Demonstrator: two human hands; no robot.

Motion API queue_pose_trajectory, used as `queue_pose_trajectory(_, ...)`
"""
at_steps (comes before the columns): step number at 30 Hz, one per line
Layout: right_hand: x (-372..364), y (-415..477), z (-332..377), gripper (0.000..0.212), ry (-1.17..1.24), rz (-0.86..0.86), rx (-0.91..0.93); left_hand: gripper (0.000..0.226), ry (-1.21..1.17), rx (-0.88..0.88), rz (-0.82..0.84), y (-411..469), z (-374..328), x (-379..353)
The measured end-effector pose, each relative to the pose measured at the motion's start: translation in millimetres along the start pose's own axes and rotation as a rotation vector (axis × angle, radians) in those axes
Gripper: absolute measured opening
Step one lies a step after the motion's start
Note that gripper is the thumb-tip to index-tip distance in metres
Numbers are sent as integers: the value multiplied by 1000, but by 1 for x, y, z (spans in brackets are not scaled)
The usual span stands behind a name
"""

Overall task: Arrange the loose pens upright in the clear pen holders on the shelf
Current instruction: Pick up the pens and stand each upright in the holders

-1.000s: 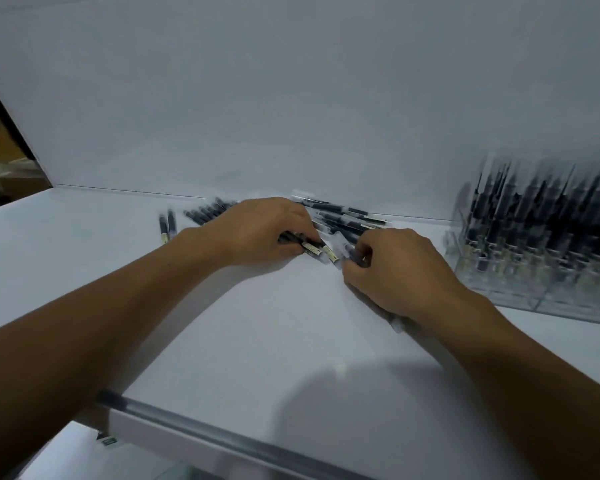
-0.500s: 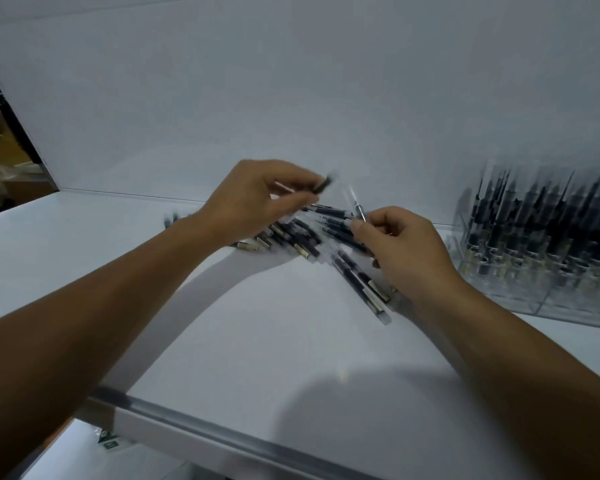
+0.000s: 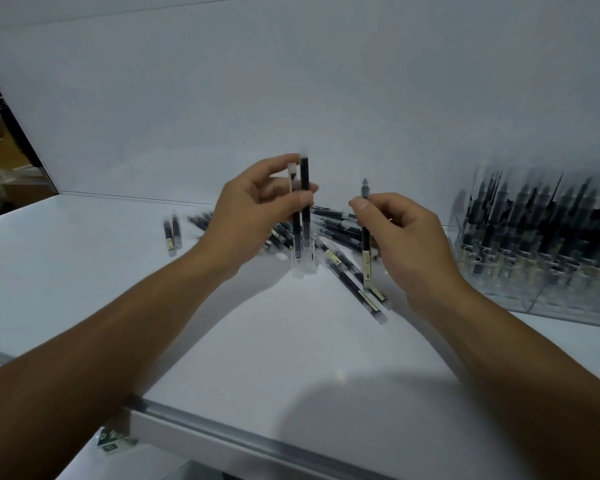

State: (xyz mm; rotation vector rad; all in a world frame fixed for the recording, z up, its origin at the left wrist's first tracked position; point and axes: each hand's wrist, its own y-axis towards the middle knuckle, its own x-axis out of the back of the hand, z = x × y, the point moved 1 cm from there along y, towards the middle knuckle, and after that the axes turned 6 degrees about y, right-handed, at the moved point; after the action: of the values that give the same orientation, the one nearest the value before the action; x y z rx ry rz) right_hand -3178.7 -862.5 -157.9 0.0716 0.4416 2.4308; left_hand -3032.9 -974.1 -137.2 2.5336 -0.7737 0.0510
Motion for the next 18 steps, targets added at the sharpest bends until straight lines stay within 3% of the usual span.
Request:
queue_pose_trajectory(6,-2,0,-2,2,25,38,-7,25,-4,115,-5,-12,15,0)
queue_pose_trajectory(10,-2,-3,1,7,-35,29,54,25,15,207,35,-17,14,-2)
queue_pose_trajectory(18,37,-6,39,3,-235,6,172,20,-19,127,101,-21,-29,-30)
